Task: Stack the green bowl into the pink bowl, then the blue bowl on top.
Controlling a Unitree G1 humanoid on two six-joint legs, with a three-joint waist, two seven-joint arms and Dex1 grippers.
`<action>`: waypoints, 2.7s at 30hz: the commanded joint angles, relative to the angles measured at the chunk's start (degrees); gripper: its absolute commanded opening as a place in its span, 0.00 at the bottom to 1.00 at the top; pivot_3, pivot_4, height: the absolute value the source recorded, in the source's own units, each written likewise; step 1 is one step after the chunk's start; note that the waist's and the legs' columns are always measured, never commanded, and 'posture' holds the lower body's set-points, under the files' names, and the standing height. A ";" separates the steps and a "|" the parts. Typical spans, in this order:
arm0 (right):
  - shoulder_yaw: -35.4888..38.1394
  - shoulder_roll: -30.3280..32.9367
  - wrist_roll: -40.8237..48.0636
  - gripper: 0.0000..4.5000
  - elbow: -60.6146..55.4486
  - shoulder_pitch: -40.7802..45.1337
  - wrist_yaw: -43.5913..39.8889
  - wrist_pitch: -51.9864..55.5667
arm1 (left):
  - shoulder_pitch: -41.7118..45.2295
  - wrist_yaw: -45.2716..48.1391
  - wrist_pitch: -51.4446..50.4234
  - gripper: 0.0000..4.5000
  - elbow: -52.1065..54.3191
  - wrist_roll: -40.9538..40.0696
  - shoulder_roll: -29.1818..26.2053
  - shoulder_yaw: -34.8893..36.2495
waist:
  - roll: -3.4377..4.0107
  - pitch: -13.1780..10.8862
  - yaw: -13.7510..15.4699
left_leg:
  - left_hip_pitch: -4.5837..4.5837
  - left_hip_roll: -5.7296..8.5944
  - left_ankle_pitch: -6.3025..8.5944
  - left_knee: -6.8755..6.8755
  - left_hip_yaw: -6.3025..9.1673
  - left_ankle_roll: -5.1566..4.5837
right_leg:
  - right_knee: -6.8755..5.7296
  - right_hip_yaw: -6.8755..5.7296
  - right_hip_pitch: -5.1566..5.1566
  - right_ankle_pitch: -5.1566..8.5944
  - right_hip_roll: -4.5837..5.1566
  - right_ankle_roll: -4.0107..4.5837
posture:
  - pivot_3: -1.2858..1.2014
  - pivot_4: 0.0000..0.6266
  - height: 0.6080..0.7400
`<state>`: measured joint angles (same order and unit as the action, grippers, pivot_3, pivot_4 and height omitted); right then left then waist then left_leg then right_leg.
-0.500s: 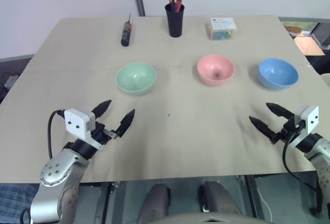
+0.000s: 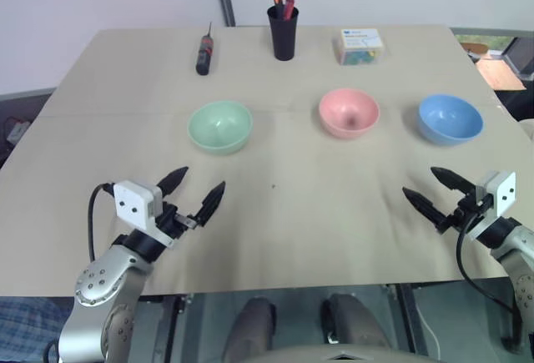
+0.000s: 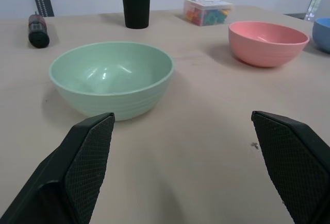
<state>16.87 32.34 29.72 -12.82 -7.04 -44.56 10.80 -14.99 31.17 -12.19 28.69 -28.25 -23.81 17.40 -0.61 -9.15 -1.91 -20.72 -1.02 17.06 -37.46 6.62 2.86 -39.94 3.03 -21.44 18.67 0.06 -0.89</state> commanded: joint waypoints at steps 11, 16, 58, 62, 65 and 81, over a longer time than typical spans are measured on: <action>-0.46 0.41 -0.72 0.99 -1.75 2.62 0.31 -0.62 | -1.42 -0.60 2.65 1.00 4.01 -0.15 0.95 -0.45 | 0.00 0.00 0.02 | -0.01 0.00 0.00 0.00 0.00 0.00 | 0.01 0.00 0.00 0.00 0.00 0.00 | 0.52 0.24 1.00; -6.57 4.52 -12.77 0.99 0.37 5.89 -0.21 -6.54 | -0.20 -0.31 3.99 1.00 4.35 -2.33 2.35 -0.29 | 0.00 0.00 -0.14 | 0.03 0.01 0.00 0.00 -0.07 0.00 | -0.01 0.00 0.00 0.00 0.00 0.00 | 0.52 0.24 1.00; -36.64 -8.62 -39.92 0.02 49.84 64.87 -6.23 -3.85 | -3.64 5.39 8.13 1.00 8.18 -3.43 2.65 -7.24 | 0.08 -0.10 -0.53 | -0.19 -0.15 -0.06 -0.02 -0.10 0.11 | 0.00 -0.15 -0.25 -0.01 0.10 0.01 | 0.52 0.24 1.00; -37.32 -6.44 -37.75 0.02 37.15 60.24 -12.03 -5.57 | -3.27 5.97 7.98 1.00 7.78 -3.57 2.14 -7.24 | 0.11 -0.11 -0.51 | -0.22 -0.15 -0.06 -0.02 -0.09 0.11 | 0.02 -0.16 -0.27 -0.01 0.10 0.01 | 0.52 0.24 1.00; -38.36 -3.52 -35.28 0.02 20.96 54.52 -17.59 -1.29 | -3.26 6.29 7.78 1.00 7.53 -3.78 1.75 -7.18 | 0.15 -0.14 -0.25 | -0.36 -0.17 -0.05 -0.03 0.12 0.08 | 0.08 -0.19 -0.29 -0.01 0.15 0.01 | 0.52 0.24 1.00; -48.02 -0.97 -43.79 0.17 -5.61 38.51 -13.75 13.78 | -1.61 6.76 6.49 1.00 6.81 -4.30 0.60 -8.22 | 0.15 -0.14 -0.31 | -0.05 -0.04 0.01 -0.10 0.12 -0.02 | -0.02 -0.38 -0.05 -0.01 0.03 0.01 | 0.52 0.24 1.00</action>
<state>-31.31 31.60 -12.87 -18.89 30.41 -59.98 25.54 -16.88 37.61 -5.91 34.60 -31.71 -22.77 8.94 -0.46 -9.30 -2.21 -20.78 -1.06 17.07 -37.57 6.74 2.85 -39.96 2.65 -21.50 18.66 0.10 -0.89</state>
